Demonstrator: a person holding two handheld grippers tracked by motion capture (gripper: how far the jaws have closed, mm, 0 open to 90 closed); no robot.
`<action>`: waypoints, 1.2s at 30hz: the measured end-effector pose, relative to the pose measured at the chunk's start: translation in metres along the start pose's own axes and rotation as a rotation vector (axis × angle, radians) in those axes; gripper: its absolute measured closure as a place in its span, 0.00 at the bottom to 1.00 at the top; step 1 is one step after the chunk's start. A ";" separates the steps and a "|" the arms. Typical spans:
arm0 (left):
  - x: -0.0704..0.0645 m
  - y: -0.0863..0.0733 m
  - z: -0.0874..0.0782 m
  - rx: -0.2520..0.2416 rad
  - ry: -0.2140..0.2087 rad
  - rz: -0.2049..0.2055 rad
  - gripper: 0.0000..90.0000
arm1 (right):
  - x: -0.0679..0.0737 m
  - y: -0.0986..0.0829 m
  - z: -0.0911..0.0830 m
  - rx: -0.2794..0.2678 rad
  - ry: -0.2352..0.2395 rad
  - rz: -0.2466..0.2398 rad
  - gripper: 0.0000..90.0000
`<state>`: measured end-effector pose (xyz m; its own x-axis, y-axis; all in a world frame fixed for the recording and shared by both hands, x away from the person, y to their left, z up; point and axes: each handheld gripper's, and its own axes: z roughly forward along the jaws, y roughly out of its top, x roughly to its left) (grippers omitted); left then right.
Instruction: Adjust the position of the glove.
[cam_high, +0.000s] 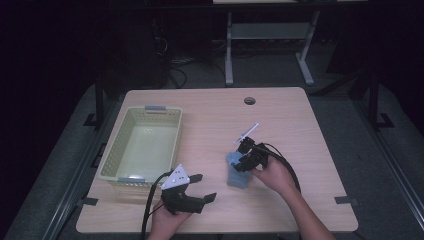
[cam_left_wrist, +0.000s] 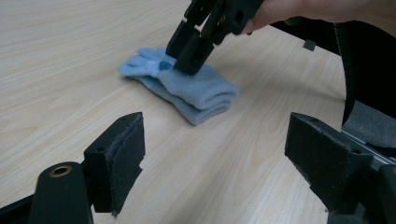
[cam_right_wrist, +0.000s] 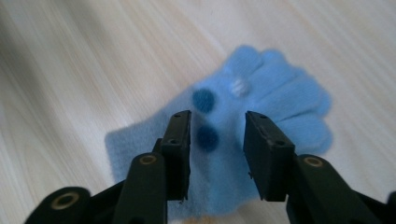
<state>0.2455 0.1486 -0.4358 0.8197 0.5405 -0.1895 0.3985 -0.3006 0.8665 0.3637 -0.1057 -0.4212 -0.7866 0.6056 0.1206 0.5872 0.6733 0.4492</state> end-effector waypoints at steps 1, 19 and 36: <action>0.000 0.000 0.000 0.001 0.004 -0.008 0.23 | 0.000 -0.001 -0.001 -0.017 0.003 0.005 0.72; 0.007 0.001 0.021 0.097 0.001 -0.132 0.24 | -0.008 -0.018 0.001 -0.094 0.067 0.105 0.60; 0.030 0.037 0.065 0.123 -0.072 -0.321 0.31 | -0.018 -0.064 -0.011 -0.225 0.103 0.359 0.28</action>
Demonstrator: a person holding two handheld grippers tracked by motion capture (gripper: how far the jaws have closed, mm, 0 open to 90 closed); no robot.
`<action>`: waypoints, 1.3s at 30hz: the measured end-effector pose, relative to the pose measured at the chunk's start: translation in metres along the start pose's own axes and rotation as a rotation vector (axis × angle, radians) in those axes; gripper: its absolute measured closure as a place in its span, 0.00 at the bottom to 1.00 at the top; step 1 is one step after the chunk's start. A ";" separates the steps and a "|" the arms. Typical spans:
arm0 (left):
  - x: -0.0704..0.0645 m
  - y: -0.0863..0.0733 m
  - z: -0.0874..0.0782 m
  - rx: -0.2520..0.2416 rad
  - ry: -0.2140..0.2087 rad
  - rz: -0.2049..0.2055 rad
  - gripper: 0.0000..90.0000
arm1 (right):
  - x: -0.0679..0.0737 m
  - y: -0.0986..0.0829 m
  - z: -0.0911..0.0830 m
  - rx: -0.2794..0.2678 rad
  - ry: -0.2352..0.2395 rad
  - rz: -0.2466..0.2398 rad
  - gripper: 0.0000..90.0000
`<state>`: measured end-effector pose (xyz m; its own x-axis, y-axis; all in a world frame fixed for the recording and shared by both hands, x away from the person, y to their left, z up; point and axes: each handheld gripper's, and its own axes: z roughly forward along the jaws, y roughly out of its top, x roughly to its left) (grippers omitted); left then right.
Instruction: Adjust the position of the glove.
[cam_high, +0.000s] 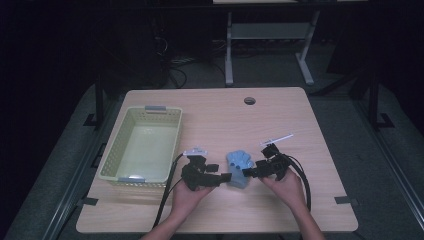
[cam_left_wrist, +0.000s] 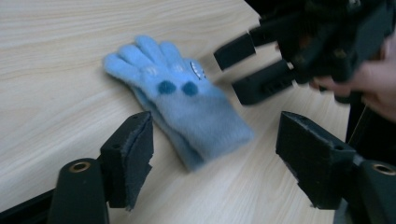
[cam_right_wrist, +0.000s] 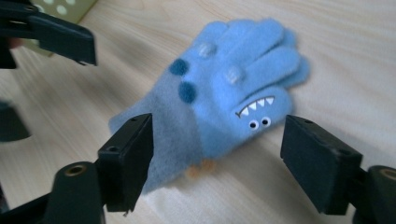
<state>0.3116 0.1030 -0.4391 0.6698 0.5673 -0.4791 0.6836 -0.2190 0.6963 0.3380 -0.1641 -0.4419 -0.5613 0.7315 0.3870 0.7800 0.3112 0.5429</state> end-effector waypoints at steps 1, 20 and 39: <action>0.001 0.002 0.003 0.003 -0.005 -0.019 0.32 | -0.001 -0.002 -0.001 -0.003 0.008 0.018 0.28; 0.022 -0.001 0.038 0.102 -0.036 -0.205 0.46 | -0.007 -0.023 0.009 -0.052 0.083 0.175 0.52; 0.025 -0.007 0.045 0.101 -0.062 -0.232 0.69 | 0.002 -0.028 0.023 -0.116 0.100 0.195 0.67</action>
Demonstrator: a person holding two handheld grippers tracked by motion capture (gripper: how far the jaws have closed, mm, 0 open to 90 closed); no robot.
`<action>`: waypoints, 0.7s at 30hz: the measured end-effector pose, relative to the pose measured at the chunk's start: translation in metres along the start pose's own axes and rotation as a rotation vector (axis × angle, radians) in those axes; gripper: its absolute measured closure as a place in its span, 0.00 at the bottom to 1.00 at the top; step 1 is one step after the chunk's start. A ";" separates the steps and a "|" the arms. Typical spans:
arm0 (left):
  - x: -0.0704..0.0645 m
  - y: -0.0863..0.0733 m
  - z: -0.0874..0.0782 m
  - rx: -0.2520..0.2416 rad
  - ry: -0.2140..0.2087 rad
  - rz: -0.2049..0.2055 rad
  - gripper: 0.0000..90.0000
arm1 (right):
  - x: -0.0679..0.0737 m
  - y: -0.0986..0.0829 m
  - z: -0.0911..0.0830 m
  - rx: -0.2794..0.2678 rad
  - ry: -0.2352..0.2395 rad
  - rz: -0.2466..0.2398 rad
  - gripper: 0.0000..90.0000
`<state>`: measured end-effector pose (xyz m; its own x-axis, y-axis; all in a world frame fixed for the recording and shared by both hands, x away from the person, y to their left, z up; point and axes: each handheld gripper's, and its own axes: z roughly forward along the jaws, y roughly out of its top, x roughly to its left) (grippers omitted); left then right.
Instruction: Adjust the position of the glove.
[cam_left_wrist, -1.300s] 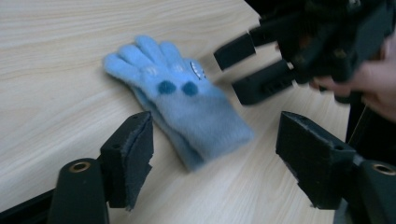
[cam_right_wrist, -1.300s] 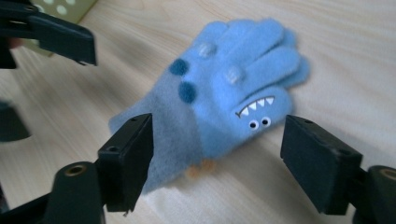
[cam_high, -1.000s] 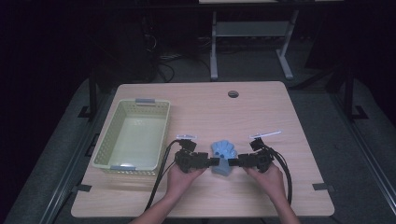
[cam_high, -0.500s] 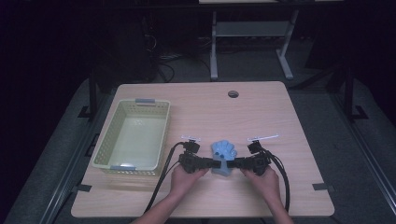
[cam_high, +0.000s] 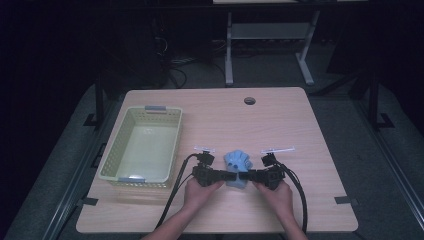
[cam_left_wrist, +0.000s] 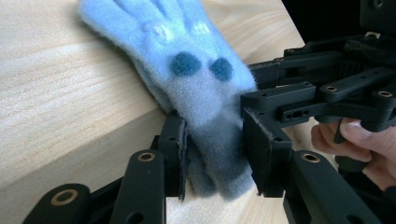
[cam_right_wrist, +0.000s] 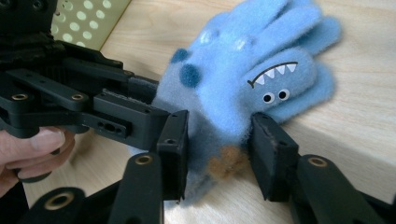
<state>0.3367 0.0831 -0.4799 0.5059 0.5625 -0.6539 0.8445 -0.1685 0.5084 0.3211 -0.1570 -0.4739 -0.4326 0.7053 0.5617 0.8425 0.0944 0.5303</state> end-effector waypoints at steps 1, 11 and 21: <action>0.001 0.000 0.000 0.002 -0.005 -0.003 0.69 | 0.000 0.000 0.001 -0.004 0.002 0.004 0.68; 0.009 0.000 0.002 -0.001 -0.064 -0.043 0.78 | -0.004 0.000 0.006 -0.019 0.046 0.027 0.82; 0.011 0.001 0.001 -0.009 -0.087 -0.044 0.80 | -0.003 0.003 0.003 -0.026 0.058 -0.014 0.86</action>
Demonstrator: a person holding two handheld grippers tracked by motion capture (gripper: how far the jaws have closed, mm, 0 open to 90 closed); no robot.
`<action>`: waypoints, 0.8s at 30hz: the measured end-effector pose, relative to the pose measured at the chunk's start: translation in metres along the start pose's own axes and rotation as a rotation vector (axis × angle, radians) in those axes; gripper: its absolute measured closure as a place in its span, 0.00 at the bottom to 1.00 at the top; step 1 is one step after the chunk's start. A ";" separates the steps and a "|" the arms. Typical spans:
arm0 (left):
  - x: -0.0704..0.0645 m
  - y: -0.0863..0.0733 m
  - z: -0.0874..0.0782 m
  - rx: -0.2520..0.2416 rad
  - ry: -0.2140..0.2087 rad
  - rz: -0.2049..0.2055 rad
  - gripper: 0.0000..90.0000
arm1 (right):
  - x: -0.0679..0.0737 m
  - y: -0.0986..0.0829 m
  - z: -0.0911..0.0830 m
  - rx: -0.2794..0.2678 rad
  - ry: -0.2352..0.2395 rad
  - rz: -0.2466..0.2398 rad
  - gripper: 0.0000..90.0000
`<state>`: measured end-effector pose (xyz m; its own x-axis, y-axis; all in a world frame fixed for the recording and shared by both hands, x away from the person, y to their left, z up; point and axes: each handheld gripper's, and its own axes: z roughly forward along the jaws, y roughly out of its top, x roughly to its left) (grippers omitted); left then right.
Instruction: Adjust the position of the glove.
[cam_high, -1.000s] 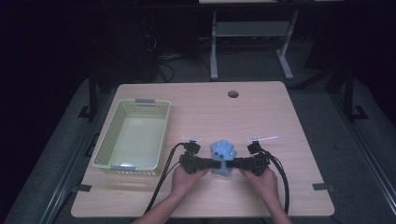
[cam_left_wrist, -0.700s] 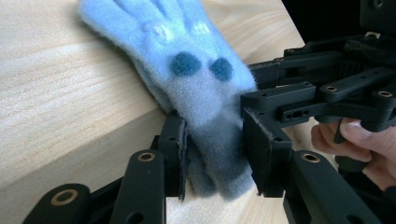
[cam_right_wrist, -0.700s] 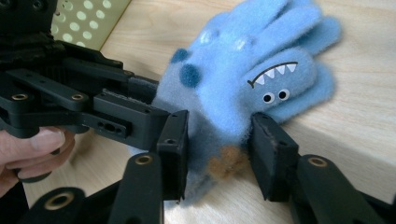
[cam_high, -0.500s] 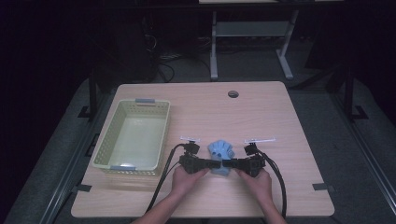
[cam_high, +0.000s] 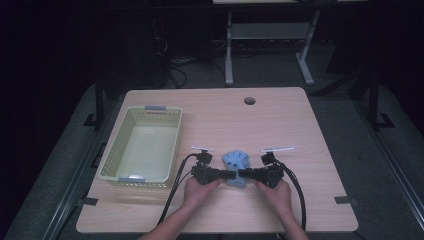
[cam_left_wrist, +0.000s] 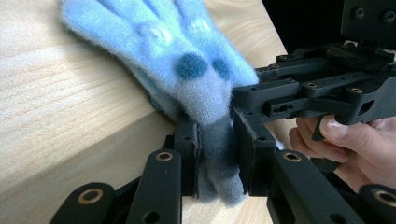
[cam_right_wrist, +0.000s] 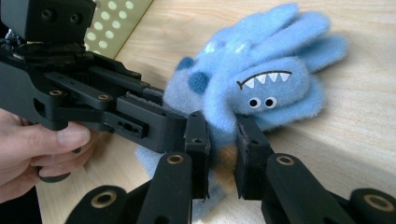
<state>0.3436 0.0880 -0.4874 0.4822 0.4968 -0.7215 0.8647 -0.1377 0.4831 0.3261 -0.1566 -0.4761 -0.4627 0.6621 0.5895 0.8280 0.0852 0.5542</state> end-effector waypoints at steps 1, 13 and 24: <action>0.000 0.000 0.000 0.000 0.001 0.003 0.80 | 0.000 0.000 -0.001 0.001 0.000 0.004 0.87; -0.010 0.008 -0.010 -0.033 -0.030 0.047 0.80 | 0.010 0.010 -0.013 -0.023 0.002 -0.021 0.88; -0.021 0.016 -0.023 -0.058 -0.038 0.077 0.80 | 0.024 0.022 -0.022 -0.040 0.000 -0.061 0.88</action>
<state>0.3438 0.0947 -0.4535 0.5529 0.4534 -0.6991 0.8158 -0.1240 0.5648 0.3257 -0.1554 -0.4368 -0.5118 0.6568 0.5538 0.7849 0.0955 0.6122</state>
